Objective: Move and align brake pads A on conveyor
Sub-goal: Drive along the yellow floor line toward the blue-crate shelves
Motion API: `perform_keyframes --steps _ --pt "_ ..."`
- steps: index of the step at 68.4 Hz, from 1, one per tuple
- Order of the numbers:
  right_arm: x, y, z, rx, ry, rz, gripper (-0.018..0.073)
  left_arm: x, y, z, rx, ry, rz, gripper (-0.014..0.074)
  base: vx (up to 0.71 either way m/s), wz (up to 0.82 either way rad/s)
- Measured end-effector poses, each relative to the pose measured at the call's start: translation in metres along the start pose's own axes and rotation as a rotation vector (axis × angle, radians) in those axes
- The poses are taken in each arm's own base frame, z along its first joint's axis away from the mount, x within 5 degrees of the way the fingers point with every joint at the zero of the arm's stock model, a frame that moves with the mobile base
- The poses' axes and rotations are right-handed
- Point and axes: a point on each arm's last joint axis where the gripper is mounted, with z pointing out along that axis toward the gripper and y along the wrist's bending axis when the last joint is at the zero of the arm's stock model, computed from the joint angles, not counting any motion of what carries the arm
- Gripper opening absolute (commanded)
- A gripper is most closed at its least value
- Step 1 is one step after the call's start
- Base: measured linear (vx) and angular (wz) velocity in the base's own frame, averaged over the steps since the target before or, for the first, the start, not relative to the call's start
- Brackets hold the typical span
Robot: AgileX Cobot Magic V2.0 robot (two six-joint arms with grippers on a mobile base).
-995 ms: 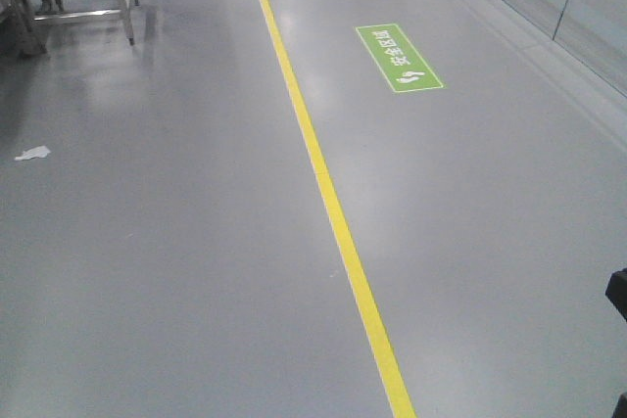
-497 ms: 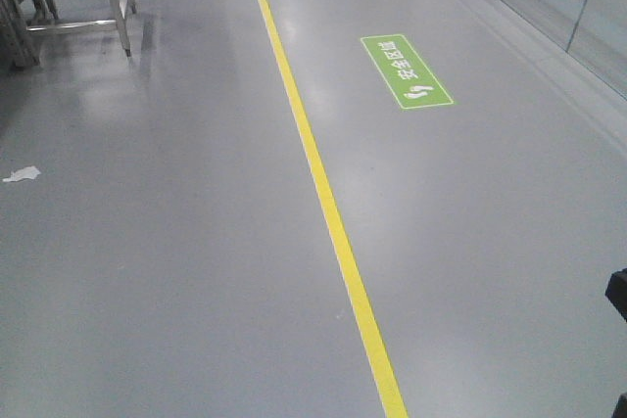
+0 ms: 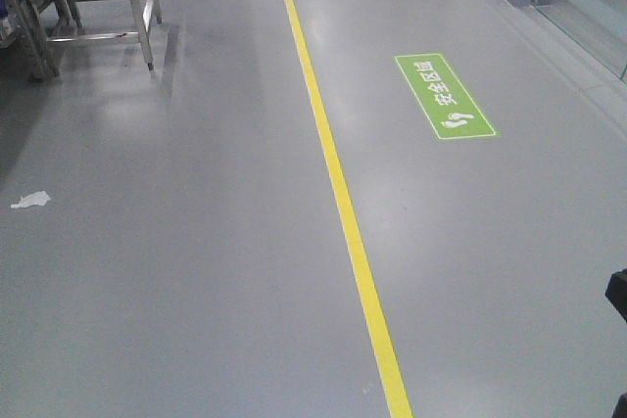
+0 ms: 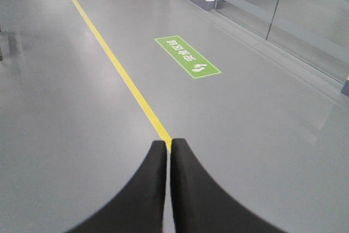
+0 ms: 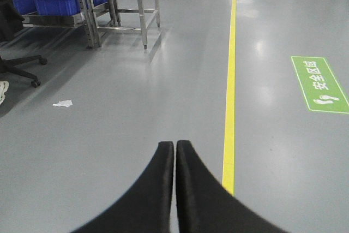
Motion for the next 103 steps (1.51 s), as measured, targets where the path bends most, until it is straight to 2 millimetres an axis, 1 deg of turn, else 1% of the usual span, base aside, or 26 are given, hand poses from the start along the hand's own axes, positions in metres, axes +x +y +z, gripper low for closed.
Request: perform_keyframes --steps 39,103 --pt "0.0000 0.0000 0.0000 0.000 0.000 -0.001 -0.0010 0.0000 0.0000 0.0000 0.000 0.000 0.000 -0.0007 0.47 0.07" --pt "0.0001 0.0000 0.0000 0.000 0.001 -0.002 -0.0010 0.0000 0.0000 0.0000 0.000 0.000 0.000 -0.0007 0.55 0.03"
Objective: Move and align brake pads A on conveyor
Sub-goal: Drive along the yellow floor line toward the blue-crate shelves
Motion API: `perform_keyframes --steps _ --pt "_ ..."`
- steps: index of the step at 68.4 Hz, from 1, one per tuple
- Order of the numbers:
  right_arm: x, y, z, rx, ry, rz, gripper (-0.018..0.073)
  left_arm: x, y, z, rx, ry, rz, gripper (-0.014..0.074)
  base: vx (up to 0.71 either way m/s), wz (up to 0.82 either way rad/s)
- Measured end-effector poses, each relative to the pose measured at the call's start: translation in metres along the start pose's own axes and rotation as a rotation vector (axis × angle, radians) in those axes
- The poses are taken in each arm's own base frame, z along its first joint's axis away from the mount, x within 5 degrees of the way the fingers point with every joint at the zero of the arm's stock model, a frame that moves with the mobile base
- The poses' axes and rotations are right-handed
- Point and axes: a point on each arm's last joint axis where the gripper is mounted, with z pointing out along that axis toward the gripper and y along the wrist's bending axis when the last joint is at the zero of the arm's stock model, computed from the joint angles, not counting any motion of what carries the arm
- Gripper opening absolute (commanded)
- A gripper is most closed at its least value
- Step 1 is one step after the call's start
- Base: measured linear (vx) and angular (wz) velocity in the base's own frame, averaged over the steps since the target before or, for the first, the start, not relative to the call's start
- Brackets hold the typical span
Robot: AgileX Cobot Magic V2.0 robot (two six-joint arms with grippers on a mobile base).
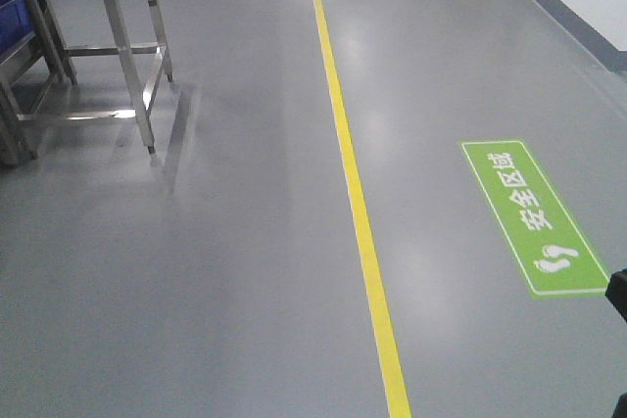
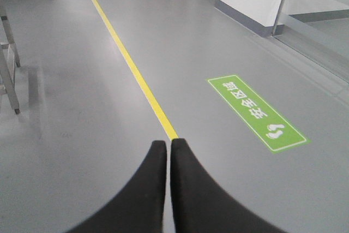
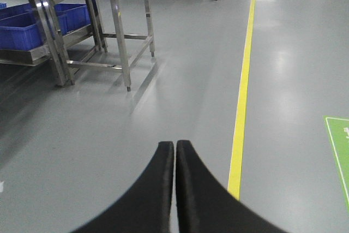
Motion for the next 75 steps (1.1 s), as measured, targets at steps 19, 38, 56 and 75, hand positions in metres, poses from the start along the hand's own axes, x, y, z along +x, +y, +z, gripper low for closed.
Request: perform_keyframes --steps 19,38,56,75 --pt "0.0000 0.0000 0.0000 0.000 0.000 0.000 -0.0010 0.0000 0.0000 0.0000 0.000 0.000 0.000 -0.0007 0.56 -0.02" --pt "0.0000 0.0000 0.0000 0.000 0.000 -0.001 -0.0010 0.0000 0.0000 0.0000 0.000 0.000 0.000 -0.0007 0.56 -0.03" --pt "0.0000 0.0000 0.0000 0.000 0.000 -0.001 -0.0010 0.0000 0.0000 0.0000 0.000 0.000 0.000 -0.0007 0.58 -0.02" --pt "0.0000 -0.0001 0.0000 0.001 0.000 -0.002 -0.0010 0.0000 0.0000 0.0000 0.000 0.000 0.000 -0.0007 0.57 0.00"
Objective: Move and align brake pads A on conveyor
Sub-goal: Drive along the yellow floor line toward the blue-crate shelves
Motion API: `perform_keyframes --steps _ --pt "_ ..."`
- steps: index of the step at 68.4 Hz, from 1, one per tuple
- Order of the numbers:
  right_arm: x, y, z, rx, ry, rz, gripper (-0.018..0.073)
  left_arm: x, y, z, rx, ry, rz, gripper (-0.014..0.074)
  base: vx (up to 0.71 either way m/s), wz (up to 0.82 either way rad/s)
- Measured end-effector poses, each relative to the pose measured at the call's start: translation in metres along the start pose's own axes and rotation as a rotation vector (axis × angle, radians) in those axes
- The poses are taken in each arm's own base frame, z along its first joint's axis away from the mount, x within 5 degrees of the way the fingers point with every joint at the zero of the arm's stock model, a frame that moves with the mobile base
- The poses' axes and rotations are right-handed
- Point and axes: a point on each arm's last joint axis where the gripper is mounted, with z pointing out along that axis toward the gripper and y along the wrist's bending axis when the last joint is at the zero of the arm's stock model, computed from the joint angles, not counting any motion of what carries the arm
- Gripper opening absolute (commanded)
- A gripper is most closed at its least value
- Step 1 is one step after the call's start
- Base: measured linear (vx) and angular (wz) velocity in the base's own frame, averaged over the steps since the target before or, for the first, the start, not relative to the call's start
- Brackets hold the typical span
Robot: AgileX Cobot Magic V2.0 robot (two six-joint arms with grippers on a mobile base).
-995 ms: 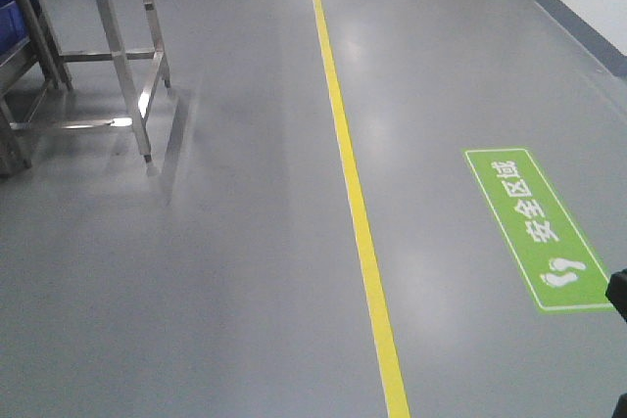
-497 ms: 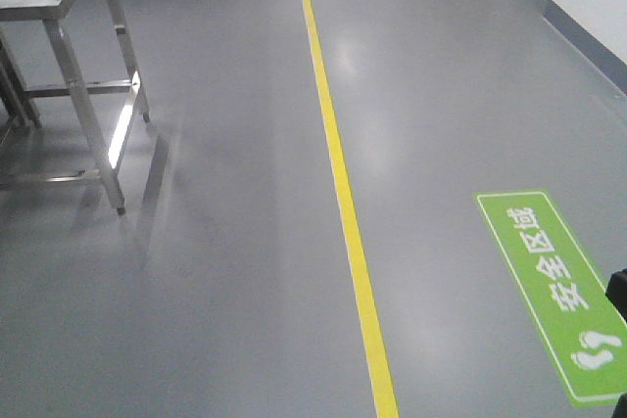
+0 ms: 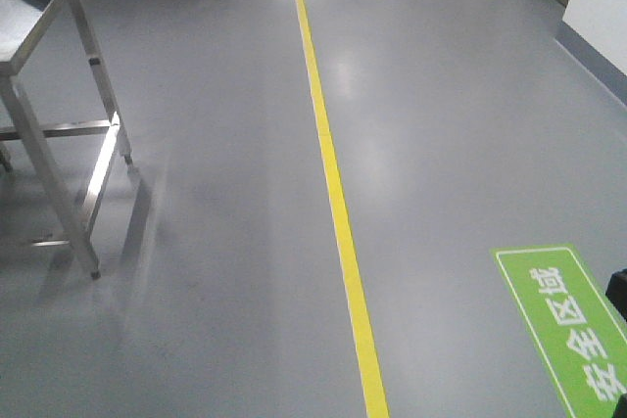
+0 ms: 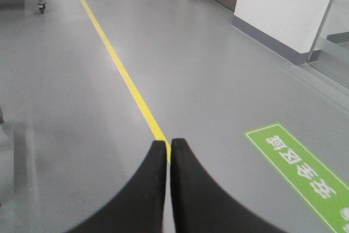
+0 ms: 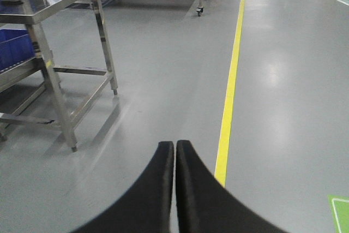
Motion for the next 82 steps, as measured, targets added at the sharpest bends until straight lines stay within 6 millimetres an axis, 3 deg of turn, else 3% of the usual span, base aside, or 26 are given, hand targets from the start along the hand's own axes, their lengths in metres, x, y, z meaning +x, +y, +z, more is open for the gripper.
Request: perform_keyframes --steps 82 --pt "0.0000 0.0000 0.0000 0.000 0.000 0.000 -0.0010 0.0000 0.0000 0.0000 0.000 0.000 0.000 -0.0007 0.54 0.01"
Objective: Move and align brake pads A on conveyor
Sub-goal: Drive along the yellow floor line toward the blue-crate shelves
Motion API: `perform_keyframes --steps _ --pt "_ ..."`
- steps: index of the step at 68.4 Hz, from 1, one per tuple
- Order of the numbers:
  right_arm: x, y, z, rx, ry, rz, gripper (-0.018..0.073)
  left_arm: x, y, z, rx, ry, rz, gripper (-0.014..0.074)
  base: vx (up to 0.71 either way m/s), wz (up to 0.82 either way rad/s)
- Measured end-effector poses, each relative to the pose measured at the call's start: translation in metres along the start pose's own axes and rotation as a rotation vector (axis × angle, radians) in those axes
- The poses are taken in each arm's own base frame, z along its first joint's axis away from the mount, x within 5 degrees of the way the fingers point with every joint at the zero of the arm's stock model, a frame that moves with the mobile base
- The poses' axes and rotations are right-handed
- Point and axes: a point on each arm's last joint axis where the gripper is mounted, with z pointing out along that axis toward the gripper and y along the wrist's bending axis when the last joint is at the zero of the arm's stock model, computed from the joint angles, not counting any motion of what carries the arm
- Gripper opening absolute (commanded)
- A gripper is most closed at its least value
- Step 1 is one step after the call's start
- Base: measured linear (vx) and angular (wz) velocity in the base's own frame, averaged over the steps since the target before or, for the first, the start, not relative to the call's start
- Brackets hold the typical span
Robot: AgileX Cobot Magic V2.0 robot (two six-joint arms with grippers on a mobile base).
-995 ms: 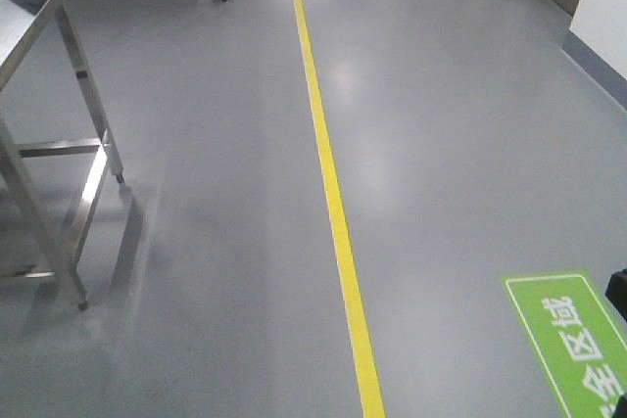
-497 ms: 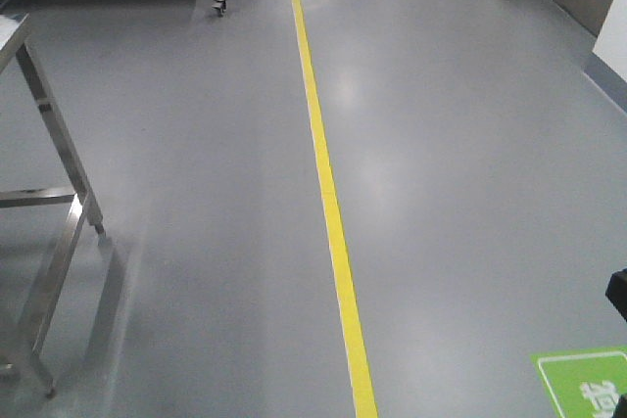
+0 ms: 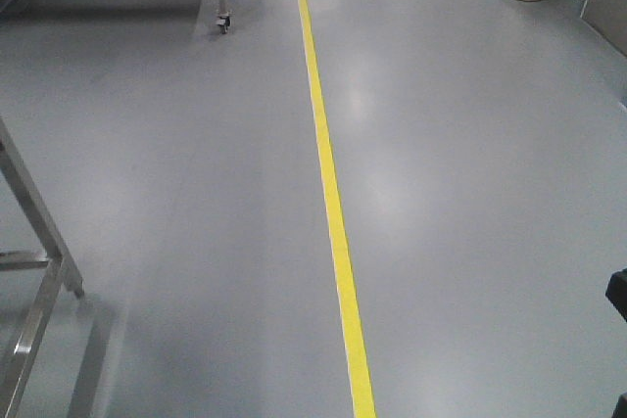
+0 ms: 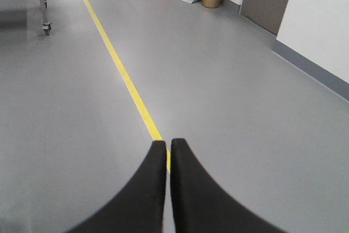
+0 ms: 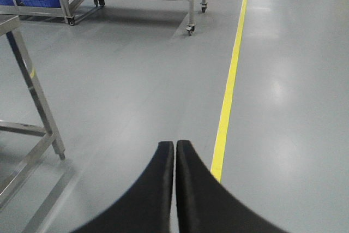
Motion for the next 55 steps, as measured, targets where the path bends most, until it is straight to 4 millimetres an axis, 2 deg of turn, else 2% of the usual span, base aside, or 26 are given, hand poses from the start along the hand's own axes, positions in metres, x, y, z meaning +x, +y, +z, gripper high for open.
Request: perform_keyframes --steps 55 --pt "0.0000 0.0000 0.0000 0.000 0.000 0.000 -0.0010 0.0000 0.0000 0.0000 0.000 0.000 0.000 -0.0007 0.53 0.04"
